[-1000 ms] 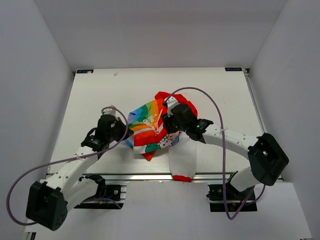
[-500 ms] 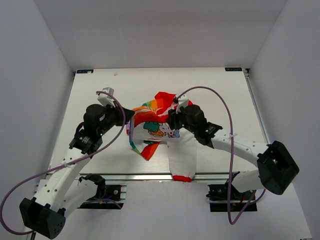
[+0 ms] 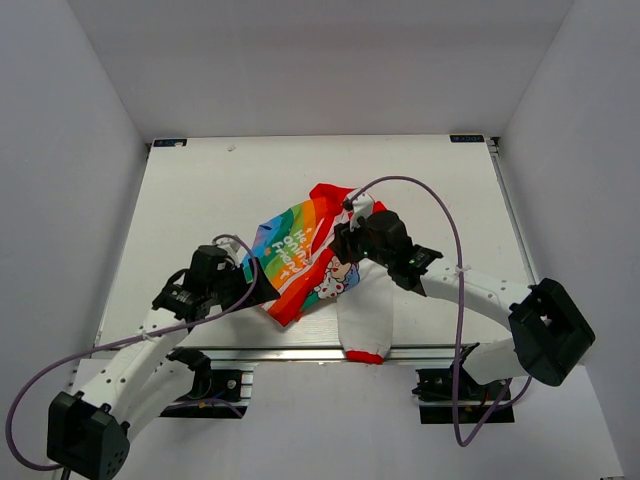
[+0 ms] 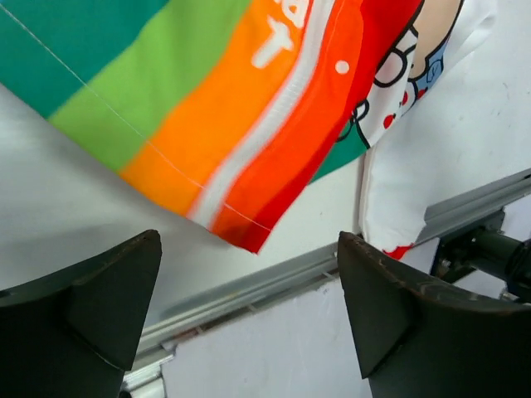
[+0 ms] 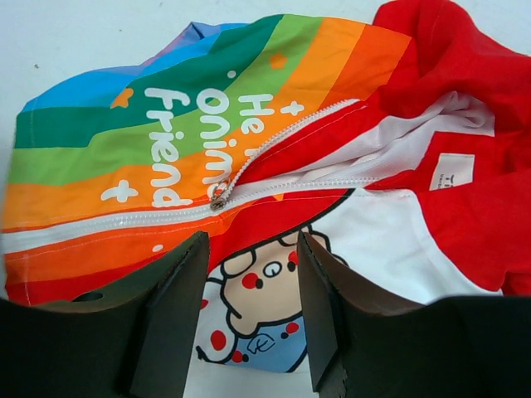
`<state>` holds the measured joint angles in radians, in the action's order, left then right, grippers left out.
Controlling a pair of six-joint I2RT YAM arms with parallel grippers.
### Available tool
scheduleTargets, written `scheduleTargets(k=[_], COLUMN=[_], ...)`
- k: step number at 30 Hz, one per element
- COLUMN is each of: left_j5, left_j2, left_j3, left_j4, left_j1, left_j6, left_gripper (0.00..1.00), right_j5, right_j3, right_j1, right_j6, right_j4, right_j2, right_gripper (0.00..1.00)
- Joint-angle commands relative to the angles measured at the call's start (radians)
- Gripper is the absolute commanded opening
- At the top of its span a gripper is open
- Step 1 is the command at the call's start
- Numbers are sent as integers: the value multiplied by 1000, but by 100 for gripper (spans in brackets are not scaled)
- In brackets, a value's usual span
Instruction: Zip up the jacket
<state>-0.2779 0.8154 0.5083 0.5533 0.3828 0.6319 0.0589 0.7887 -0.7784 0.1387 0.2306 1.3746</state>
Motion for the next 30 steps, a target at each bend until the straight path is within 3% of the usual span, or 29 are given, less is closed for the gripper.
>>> scheduleTargets(k=[1,5,8,15,19,24,30], left_j5=[-9,61,89,354,407,542,482], left_j2=[-30,2,134,542,675,809,873], left_j3=[103,217,282,476,499,535,555], left_j4=[65,109,67,56,25,54,-27], left_j1=[2,2,17,266,307,312,312], left_j6=[-3,-87,-127,-182,-228,-207,-207], left_gripper=[98,98,98,98,98,89,78], right_j5=[-36,-44,-44,-51,-109,-171,-218], right_j3=[3,-5,1,11,7,-2,-6], right_j1=[2,2,8,42,77,123,130], right_j6=[-45,-74,-74,-62,-47,-27,-25], right_j4=[6,-5,-19,-53,-62,-66,-60], right_j2=[0,-5,9,30,32,20,24], right_gripper=[52,52,53,52,52,50,50])
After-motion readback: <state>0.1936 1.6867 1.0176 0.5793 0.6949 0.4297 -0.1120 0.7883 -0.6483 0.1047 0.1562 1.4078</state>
